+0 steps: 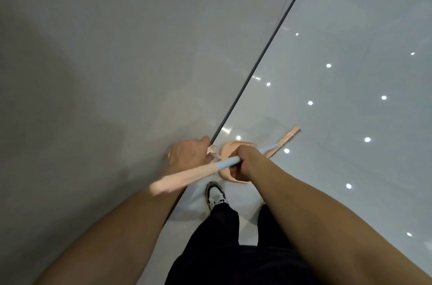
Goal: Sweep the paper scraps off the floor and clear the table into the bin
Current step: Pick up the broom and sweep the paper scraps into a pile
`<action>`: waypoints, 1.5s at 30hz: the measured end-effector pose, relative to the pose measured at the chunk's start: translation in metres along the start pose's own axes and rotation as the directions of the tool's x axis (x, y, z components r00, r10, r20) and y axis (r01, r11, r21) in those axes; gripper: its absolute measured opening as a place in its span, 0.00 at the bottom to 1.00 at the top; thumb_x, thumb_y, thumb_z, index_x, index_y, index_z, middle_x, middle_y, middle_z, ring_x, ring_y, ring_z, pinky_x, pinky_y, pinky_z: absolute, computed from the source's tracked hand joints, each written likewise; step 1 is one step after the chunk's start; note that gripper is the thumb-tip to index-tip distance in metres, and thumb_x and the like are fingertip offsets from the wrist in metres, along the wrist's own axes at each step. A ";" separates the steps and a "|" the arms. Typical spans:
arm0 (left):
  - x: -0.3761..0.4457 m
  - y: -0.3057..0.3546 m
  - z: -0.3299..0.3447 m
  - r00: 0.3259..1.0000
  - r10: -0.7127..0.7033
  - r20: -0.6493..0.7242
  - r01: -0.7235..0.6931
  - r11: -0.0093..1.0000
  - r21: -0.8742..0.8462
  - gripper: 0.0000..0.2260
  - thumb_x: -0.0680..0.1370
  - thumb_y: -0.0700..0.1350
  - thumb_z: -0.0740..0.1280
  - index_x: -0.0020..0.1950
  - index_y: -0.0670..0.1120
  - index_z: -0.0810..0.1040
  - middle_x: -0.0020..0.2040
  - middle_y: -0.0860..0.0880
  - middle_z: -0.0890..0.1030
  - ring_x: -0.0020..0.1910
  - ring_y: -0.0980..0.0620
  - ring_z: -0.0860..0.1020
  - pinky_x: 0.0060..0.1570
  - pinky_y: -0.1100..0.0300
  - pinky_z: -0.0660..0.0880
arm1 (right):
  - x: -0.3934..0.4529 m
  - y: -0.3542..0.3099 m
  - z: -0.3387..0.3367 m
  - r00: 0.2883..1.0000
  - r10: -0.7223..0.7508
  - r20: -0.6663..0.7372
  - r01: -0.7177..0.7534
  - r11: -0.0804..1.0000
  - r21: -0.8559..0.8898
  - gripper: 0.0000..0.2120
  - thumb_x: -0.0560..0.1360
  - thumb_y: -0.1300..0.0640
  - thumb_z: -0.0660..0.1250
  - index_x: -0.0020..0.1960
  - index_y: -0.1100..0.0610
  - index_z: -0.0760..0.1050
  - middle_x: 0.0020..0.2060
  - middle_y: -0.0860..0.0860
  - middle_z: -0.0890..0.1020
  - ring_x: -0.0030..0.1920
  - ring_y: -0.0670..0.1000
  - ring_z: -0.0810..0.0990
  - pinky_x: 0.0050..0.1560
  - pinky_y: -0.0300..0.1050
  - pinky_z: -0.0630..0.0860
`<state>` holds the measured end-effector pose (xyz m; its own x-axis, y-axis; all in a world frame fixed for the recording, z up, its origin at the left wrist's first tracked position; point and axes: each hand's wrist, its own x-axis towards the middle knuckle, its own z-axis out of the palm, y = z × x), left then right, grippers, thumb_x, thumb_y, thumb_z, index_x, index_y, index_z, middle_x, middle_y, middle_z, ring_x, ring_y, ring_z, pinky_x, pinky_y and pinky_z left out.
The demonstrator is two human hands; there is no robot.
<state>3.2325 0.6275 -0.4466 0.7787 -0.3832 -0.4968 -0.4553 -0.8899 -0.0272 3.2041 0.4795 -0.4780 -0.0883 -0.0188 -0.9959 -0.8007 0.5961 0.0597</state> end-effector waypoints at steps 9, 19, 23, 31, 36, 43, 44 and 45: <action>0.017 0.006 -0.014 0.999 0.039 0.015 -0.037 0.994 -0.099 0.38 0.64 0.80 0.48 0.54 0.52 0.73 0.55 0.46 0.80 0.54 0.42 0.77 0.43 0.52 0.69 | 0.000 -0.005 -0.109 0.966 -0.256 -0.039 0.259 0.962 0.086 0.08 0.79 0.71 0.56 0.43 0.62 0.67 0.33 0.55 0.68 0.26 0.49 0.67 0.19 0.37 0.68; 0.027 0.197 -0.077 0.917 0.396 -0.050 -0.397 0.917 -0.025 0.30 0.75 0.67 0.58 0.71 0.52 0.67 0.66 0.47 0.72 0.65 0.44 0.67 0.60 0.47 0.66 | -0.029 -0.008 -0.249 0.950 -0.284 0.129 0.266 0.954 0.136 0.06 0.80 0.65 0.60 0.44 0.61 0.68 0.25 0.53 0.68 0.19 0.47 0.65 0.20 0.36 0.65; 0.021 0.289 -0.072 0.886 0.464 0.017 -0.464 0.886 -0.012 0.27 0.76 0.63 0.59 0.72 0.51 0.67 0.65 0.47 0.73 0.65 0.44 0.68 0.60 0.48 0.67 | -0.007 0.012 -0.327 0.930 -0.350 0.115 0.335 0.933 0.130 0.06 0.78 0.64 0.62 0.53 0.66 0.71 0.30 0.57 0.76 0.20 0.50 0.73 0.23 0.38 0.72; 0.006 0.487 -0.022 0.753 0.600 0.269 -0.646 0.753 0.129 0.26 0.78 0.61 0.61 0.72 0.50 0.67 0.67 0.46 0.71 0.66 0.44 0.67 0.62 0.49 0.67 | 0.045 0.114 -0.494 0.963 -0.261 0.065 0.210 0.879 0.428 0.03 0.76 0.65 0.66 0.48 0.65 0.74 0.30 0.56 0.74 0.22 0.49 0.69 0.22 0.38 0.67; -0.037 0.600 0.006 0.597 0.710 0.373 -0.792 0.594 0.138 0.26 0.77 0.59 0.62 0.72 0.50 0.68 0.67 0.45 0.72 0.66 0.45 0.68 0.62 0.50 0.68 | 0.044 0.215 -0.579 0.976 -0.214 0.046 0.134 0.751 0.647 0.05 0.77 0.62 0.67 0.48 0.64 0.77 0.32 0.55 0.77 0.25 0.49 0.71 0.24 0.40 0.69; -0.117 0.716 0.041 0.301 0.819 0.488 -0.953 0.241 0.183 0.25 0.77 0.58 0.63 0.71 0.48 0.69 0.67 0.44 0.73 0.65 0.44 0.71 0.61 0.49 0.70 | 0.038 0.337 -0.622 0.998 -0.069 0.011 0.034 0.615 0.788 0.06 0.78 0.60 0.67 0.48 0.64 0.76 0.31 0.55 0.79 0.25 0.49 0.72 0.24 0.39 0.70; -0.128 0.727 0.045 0.264 0.824 0.502 -0.963 0.199 0.181 0.25 0.77 0.58 0.63 0.71 0.48 0.69 0.67 0.44 0.73 0.65 0.44 0.71 0.61 0.50 0.70 | 0.038 0.351 -0.622 0.998 -0.055 -0.021 0.050 0.600 0.798 0.06 0.77 0.61 0.68 0.49 0.65 0.77 0.31 0.55 0.79 0.24 0.50 0.73 0.24 0.38 0.70; -0.138 0.737 0.051 0.228 0.825 0.517 -0.971 0.155 0.182 0.25 0.77 0.57 0.63 0.71 0.48 0.69 0.66 0.44 0.73 0.64 0.43 0.71 0.60 0.50 0.70 | 0.039 0.363 -0.621 0.998 -0.037 -0.054 0.065 0.586 0.808 0.06 0.76 0.62 0.68 0.49 0.66 0.77 0.30 0.56 0.79 0.23 0.50 0.73 0.23 0.38 0.70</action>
<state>2.7673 0.0368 -0.4419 -0.4208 -0.6940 -0.5842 -0.9052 0.2796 0.3199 2.5421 0.1964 -0.4532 -0.0900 -0.0841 -0.9924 0.0038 0.9964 -0.0848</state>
